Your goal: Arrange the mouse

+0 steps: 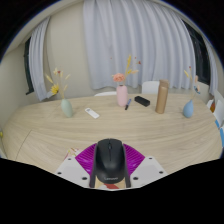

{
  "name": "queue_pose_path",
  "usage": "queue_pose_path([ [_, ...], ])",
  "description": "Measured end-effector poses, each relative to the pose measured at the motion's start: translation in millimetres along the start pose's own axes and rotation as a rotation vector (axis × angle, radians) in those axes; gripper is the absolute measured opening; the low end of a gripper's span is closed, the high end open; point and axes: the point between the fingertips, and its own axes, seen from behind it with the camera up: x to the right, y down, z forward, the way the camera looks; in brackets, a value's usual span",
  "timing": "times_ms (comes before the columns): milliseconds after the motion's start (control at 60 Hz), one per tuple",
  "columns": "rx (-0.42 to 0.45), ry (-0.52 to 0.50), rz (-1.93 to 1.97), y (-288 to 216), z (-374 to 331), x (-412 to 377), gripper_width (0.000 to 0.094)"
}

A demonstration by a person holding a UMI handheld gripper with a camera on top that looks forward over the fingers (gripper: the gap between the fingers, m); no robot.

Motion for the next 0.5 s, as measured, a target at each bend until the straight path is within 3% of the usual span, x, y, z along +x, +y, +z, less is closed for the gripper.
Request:
queue_pose_path([
  [150, -0.063, -0.02, -0.047, 37.6, 47.6, -67.8, 0.0397],
  [333, -0.171, 0.026, -0.079, 111.5, 86.9, -82.3, 0.0396],
  [500, -0.149, 0.049, -0.089, 122.5, 88.7, -80.9, 0.0435],
])
